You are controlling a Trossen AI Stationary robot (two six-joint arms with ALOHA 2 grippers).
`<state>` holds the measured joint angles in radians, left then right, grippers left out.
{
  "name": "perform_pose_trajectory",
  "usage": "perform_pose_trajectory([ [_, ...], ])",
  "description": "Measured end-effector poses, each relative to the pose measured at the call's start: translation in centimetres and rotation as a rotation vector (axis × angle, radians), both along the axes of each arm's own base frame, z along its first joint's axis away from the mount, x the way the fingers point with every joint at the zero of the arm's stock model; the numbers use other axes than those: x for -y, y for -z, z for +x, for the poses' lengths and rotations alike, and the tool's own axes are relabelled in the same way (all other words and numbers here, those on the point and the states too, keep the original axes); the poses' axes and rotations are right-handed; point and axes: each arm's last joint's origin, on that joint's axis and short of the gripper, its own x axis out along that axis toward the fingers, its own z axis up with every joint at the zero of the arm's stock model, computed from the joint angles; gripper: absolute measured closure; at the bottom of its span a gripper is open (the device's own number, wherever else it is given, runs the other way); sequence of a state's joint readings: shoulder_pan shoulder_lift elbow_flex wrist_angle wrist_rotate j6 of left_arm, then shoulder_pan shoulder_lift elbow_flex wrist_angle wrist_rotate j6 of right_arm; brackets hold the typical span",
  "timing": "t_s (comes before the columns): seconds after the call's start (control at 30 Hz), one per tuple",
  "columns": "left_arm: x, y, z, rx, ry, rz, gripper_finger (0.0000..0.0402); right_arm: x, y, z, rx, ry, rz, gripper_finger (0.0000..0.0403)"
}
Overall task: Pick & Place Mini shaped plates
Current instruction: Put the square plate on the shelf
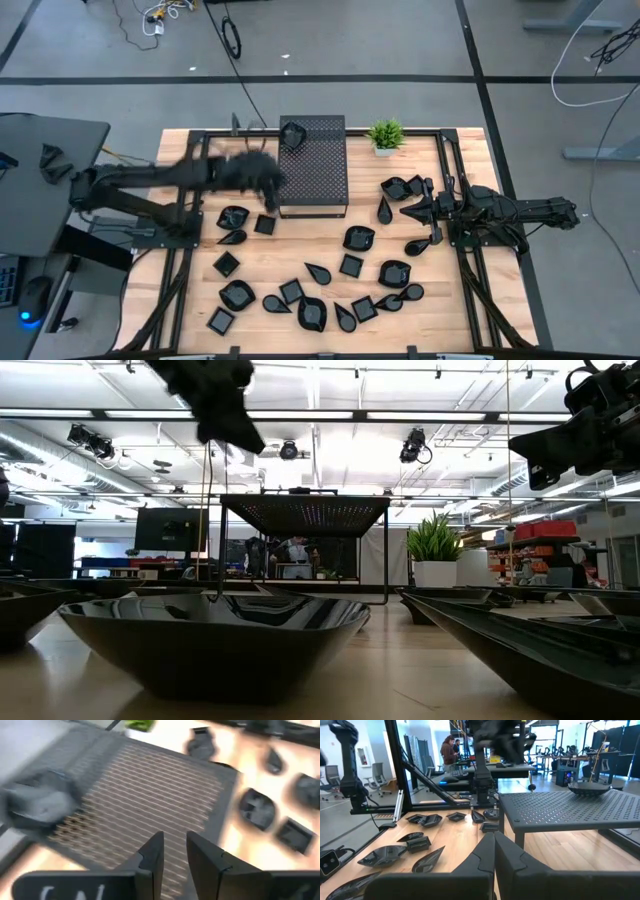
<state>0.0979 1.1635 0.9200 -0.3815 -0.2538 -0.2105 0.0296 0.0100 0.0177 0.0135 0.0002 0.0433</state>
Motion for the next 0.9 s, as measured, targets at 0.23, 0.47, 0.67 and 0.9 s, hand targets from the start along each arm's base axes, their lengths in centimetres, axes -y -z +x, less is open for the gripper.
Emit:
perform_pose_trajectory([
  [0.23,7.4,6.1,-1.9,0.226,0.198,-0.074,0.0314,0.0,0.0,0.0,0.0,0.0,0.0,0.0399],
  [0.47,11.2,8.8,-4.1,0.391,0.204,-0.055,0.0314,0.0,-0.1,0.0,0.019,0.015,-0.148,0.0399],
  [0.67,11.7,9.3,-4.9,0.392,0.123,0.019,0.0314,-0.1,-2.1,-0.3,0.224,-0.026,0.04,0.0399],
  [0.9,11.6,9.4,-4.9,0.376,0.11,0.065,0.0314,-0.5,-4.6,-1.1,0.459,-0.227,0.273,0.0399],
])
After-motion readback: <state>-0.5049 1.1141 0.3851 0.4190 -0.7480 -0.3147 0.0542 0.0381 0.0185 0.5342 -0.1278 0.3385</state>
